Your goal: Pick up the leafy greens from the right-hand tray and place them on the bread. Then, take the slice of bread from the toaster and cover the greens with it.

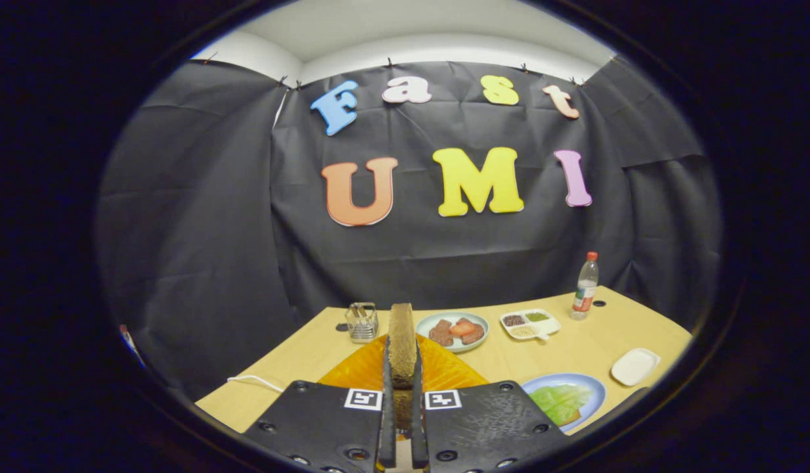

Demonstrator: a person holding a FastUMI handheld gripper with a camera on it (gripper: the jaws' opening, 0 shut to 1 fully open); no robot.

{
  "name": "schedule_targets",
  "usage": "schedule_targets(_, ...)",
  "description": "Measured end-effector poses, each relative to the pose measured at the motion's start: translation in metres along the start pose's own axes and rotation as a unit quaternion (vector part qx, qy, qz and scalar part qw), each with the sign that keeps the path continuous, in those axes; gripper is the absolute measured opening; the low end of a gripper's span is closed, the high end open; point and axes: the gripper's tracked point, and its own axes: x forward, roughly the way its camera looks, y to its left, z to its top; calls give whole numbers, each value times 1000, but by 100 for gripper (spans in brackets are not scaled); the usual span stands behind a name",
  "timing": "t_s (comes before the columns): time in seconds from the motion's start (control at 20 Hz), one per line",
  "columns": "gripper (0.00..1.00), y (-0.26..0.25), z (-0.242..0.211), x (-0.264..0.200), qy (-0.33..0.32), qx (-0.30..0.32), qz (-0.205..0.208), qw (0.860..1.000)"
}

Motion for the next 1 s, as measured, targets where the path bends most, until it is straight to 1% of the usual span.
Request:
schedule_targets(0.1,9,-8,14,-12,-13,6,-1,1000)
schedule_targets(0.25,9,-33,30,-26,-27,25,-5,999)
schedule_targets(0.45,9,-73,34,-36,-32,31,-3,999)
schedule_targets(0.5,9,-78,32,-39,-34,37,5,999)
schedule_targets(0.6,9,-102,27,-42,-34,43,6,998)
schedule_targets(0.75,9,-135,12,-39,-33,52,-10,998)
schedule_targets(0.85,9,-153,-6,-33,-31,61,-24,997)
schedule_targets(1.0,9,-173,-42,-21,-11,75,-43,996)
